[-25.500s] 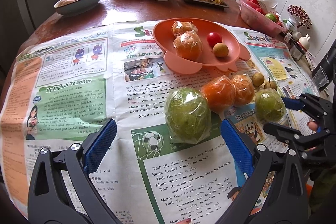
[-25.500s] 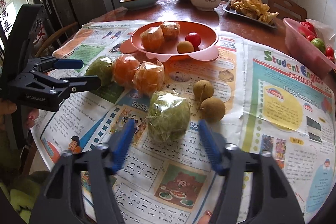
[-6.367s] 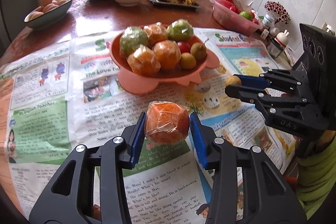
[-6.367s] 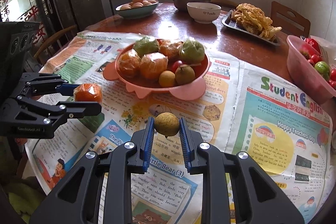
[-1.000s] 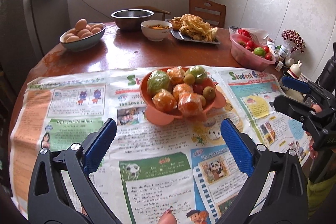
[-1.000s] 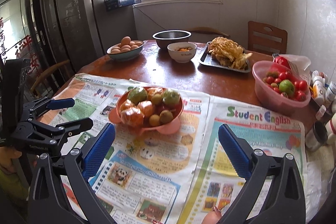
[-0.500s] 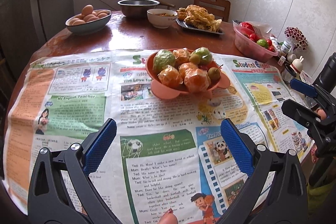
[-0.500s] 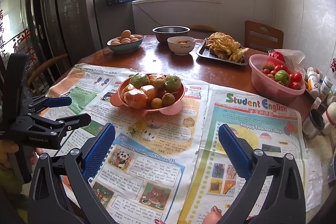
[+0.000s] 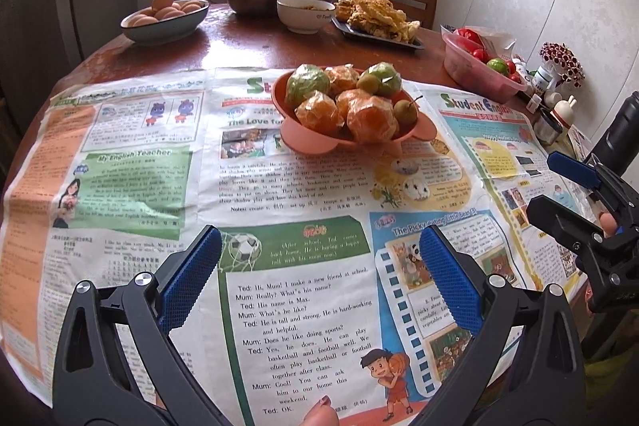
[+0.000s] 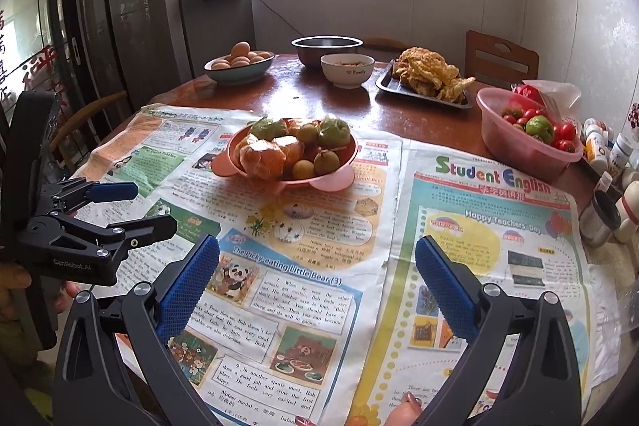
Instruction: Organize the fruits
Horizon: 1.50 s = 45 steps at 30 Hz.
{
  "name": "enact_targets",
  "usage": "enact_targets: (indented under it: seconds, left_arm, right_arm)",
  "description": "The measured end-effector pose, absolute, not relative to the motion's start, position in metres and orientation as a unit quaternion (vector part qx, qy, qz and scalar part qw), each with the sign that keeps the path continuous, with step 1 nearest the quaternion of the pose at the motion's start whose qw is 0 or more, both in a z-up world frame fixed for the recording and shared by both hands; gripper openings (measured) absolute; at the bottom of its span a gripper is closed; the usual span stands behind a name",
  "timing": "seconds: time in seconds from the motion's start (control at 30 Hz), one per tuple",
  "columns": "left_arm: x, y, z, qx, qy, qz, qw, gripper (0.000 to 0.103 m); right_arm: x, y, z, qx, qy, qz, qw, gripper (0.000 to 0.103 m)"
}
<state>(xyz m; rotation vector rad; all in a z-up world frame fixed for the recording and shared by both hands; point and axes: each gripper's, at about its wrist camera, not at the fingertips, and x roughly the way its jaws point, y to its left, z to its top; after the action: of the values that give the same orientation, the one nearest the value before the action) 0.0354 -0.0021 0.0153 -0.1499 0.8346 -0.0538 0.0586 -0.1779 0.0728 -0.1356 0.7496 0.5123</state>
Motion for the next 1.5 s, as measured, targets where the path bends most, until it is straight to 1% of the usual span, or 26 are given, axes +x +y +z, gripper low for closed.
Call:
enact_targets:
  seconds: [0.53,1.5]
  left_arm:
    - [0.034,-0.001,0.002,-0.073,0.415,-0.019,0.906,0.093]
    - [0.032,-0.003,0.005,-0.068,0.415,-0.011,0.907,0.093]
  right_arm:
    - [0.058,-0.176,0.054,-0.067,0.379,0.244,0.890,0.098]
    - [0.059,-0.177,0.051,-0.069,0.383,0.240,0.889,0.098]
